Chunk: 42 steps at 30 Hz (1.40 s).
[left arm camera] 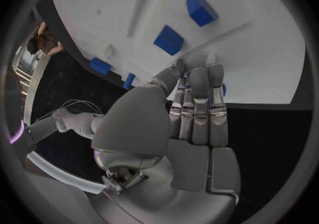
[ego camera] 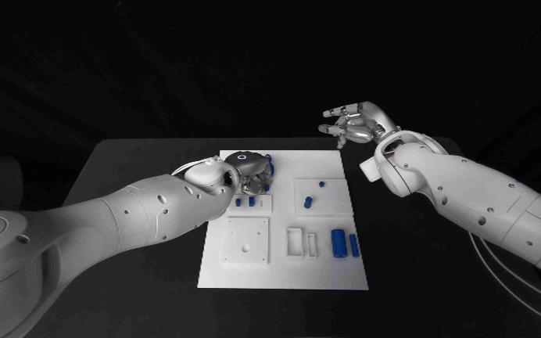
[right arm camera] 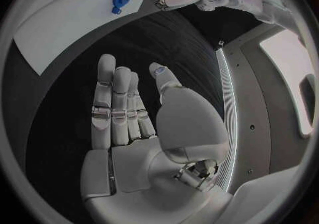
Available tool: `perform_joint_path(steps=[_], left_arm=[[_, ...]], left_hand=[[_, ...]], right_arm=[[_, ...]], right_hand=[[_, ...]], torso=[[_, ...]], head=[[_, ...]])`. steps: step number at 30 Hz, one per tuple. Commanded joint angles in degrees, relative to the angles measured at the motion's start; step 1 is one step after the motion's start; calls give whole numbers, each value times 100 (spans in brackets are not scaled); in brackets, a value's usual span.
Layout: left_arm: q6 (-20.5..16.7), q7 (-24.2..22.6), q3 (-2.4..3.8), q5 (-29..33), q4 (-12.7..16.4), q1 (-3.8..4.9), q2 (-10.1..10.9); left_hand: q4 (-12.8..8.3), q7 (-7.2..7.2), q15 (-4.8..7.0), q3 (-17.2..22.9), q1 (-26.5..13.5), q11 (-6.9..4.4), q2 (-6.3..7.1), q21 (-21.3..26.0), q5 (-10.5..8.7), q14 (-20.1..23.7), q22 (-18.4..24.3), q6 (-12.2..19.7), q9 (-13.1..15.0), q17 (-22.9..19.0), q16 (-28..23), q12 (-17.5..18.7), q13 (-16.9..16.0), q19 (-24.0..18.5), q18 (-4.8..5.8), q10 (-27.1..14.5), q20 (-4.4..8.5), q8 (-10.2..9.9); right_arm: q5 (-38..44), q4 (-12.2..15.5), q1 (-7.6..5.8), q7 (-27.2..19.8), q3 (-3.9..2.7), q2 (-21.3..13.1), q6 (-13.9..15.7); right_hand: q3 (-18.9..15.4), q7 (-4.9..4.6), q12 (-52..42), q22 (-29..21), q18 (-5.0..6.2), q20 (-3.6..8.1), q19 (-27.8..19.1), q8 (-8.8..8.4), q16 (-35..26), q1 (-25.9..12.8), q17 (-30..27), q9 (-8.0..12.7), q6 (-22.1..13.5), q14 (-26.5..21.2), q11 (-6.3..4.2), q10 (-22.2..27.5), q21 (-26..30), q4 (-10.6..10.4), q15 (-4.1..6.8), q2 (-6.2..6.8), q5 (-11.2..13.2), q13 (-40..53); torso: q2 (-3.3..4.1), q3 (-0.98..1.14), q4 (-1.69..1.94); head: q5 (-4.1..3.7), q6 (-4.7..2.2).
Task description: Assemble the parts on the task board
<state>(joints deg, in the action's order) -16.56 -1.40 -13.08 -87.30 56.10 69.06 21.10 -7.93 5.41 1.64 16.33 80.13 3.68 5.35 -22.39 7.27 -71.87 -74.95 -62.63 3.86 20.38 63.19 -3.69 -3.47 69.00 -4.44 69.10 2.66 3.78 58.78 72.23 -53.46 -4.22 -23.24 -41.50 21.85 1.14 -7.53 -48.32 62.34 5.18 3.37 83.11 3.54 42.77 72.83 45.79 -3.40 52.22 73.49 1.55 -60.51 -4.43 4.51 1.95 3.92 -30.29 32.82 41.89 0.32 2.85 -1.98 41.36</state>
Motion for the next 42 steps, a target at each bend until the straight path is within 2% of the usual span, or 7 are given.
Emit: perform_joint_path(steps=[1, 8, 16, 24, 30, 40, 42], left_arm=[[56, -67, 2, 43, 11, -3, -20], [114, -44, 3, 52, 12, -2, -20], [88, -53, 3, 81, -6, -2, -19], [58, -63, 4, 205, -29, -2, -12], [28, -82, 5, 332, -36, -2, -5], [-76, -89, 11, 521, 8, -2, 76], [-98, -86, 31, 568, 39, -2, 116]], left_hand=[[33, 8, 10, 1, -11, 1, -3, -17, -25, -46, -105, -4, -2, -6, 26, 32, 7, 1, -100, -2, 9, -19], [64, 15, 19, 4, -20, -11, -47, -27, -33, -67, -111, -98, -1, 6, 59, 31, 7, 18, -95, 31, 17, -17], [134, 10, 37, -19, -9, -57, -164, -64, -32, -114, -114, -285, 4, 23, 112, 33, 6, 56, -89, 202, 35, -16], [236, -17, 53, -122, -1, -121, -383, -135, -16, -206, -112, -528, 9, 42, 159, 31, 4, 99, -83, 435, 56, -16], [274, -33, 63, -232, 28, -136, -438, -166, -33, -248, -109, -570, 11, 62, 183, 30, 3, 117, -82, 462, 62, -15], [269, -57, 90, -305, 47, -168, -485, -205, -29, -324, -108, -680, 17, 87, 210, 29, 2, 164, -75, 549, 89, -13], [263, -57, 91, -311, 51, -169, -488, -208, -25, -329, -108, -684, 17, 90, 211, 29, 2, 167, -74, 552, 91, -13]], right_arm=[[-2, 7, 1, -52, -3, 6, -20], [-2, 1, 2, -50, -3, 15, -24], [-2, -12, 2, -49, -3, 35, -32], [-2, -23, 2, -47, -3, 44, -37], [-2, -32, 2, -45, -3, 53, -39], [-2, -36, 2, -46, -3, 57, -40], [-2, -36, 2, -47, -3, 55, -40]], right_hand=[[12, 1, 15, -6, 77, -31, -12, -14, -22, -23, -6, -4, 27, -22, -5, 18, -2, -11, 4, 27, -29, -4], [12, 1, 15, -6, 77, -31, -12, -14, -22, -23, -6, -4, 27, -22, -5, 18, -2, -11, 4, 27, -29, -4], [16, 1, 2, -27, 76, -29, -11, -12, -20, -23, -8, -4, 46, -23, -8, 20, -13, -14, 5, 19, -37, -29], [27, 3, -1, -28, 76, -29, -12, -15, -18, -21, -7, -3, 37, -21, -8, 20, -13, -10, 6, 18, -40, -30], [27, 3, -1, -28, 76, -29, -12, -15, -18, -21, -7, -3, 37, -21, -8, 20, -13, -10, 6, 18, -40, -30], [50, 2, -4, -26, 76, -27, -11, -14, -15, -29, -6, -4, 48, -21, -9, 20, -18, -5, 7, 16, -41, -33], [50, 2, -4, -26, 76, -27, -11, -14, -15, -29, -6, -4, 48, -21, -9, 20, -18, -5, 7, 16, -41, -33]], torso=[[2, -2, 0], [2, 2, 1], [0, 1, 4], [1, 2, -1], [6, 7, 4], [-1, -2, 3], [-3, -3, 6]], head=[[-4, 5], [-5, 6], [-8, 7], [-9, 6], [-3, -1], [0, -26], [-2, -31]])
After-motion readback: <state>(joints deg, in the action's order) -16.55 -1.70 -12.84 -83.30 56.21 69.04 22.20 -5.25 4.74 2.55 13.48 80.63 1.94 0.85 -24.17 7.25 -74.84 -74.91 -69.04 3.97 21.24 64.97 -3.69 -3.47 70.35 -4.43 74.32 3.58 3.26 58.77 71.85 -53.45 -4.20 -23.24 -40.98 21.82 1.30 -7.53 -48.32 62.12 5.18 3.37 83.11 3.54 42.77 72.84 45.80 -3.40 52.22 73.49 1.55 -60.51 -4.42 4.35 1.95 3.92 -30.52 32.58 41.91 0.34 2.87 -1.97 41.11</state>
